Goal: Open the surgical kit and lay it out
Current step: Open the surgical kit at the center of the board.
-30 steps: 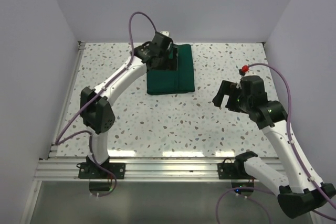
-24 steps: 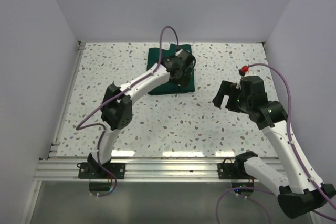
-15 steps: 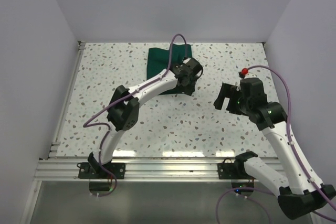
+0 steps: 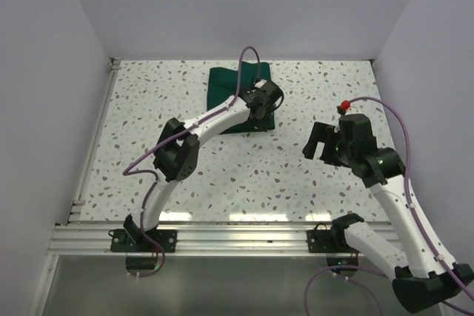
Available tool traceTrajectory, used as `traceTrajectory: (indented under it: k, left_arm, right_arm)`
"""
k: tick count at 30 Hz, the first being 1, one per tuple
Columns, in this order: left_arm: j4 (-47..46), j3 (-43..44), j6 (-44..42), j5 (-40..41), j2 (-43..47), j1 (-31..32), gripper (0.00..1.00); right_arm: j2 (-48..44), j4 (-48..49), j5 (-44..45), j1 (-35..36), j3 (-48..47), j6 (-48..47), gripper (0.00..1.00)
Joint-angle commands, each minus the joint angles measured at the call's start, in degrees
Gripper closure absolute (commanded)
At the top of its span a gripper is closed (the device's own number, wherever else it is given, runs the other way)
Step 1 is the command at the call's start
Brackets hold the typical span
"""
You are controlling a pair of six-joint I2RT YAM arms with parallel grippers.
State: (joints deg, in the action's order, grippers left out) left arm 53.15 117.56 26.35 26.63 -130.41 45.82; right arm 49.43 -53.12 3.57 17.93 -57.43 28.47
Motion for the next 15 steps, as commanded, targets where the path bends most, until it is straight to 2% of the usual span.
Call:
traceTrajectory:
  k: [1, 15]
  left_arm:
    - [-1.91, 3.11, -0.51, 1.23, -1.42, -1.87, 0.0]
    - [-2.87, 4.43, -2.09, 0.97, -5.47, -4.07, 0.0]
  right_arm:
    - [-0.13, 0.3, 1.08, -0.09, 0.65, -0.17, 0.01]
    - [0.58, 1.27, 2.4, -0.09, 2.23, 0.18, 0.01]
